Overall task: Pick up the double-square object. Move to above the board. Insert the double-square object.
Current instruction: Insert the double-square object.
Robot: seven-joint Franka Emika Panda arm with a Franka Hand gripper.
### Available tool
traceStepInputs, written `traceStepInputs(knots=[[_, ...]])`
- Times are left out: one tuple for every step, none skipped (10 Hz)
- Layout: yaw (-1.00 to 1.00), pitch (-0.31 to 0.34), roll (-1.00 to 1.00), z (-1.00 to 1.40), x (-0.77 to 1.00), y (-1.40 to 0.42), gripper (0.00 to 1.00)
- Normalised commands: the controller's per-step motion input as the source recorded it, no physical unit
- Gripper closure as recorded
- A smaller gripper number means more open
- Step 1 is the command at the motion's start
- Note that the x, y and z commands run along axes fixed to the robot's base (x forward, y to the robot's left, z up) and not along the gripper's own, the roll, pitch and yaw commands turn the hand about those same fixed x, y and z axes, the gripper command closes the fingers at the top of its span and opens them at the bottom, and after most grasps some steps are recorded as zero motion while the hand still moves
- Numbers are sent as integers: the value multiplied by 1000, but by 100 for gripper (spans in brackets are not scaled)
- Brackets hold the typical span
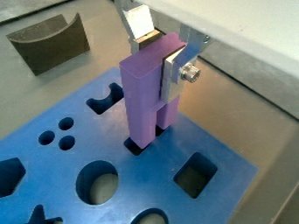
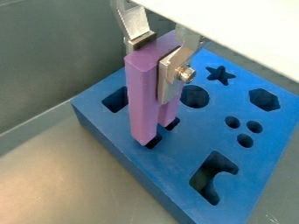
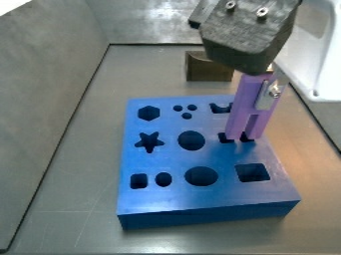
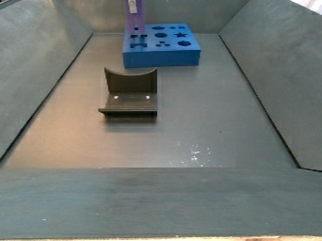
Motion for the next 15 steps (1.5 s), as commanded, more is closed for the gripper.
traceStepInputs(knots=[[0,-186,0,-166,-100,0,100],[0,-69,0,0,-23,0,100],[9,-20,0,0,-20,0,100],[14,-74,0,0,-106,54,100],[37,-126,0,0,-180,77,100],[43,-146,0,0,-140,77,100],[63,-131,0,0,-100,63,100],[57,-203,0,-29,-157,0,100],[69,-257,-23,-140,0,0,100],[54,-206,0,-200,0,-51,100],[43,-183,0,-237,0,-9,100],[120,-174,0,-303,0,0,100],[191,-166,120,-354,0,0,100],[171,-103,331,-474,0,-6,100],[71,0,340,-446,71,-131,100]])
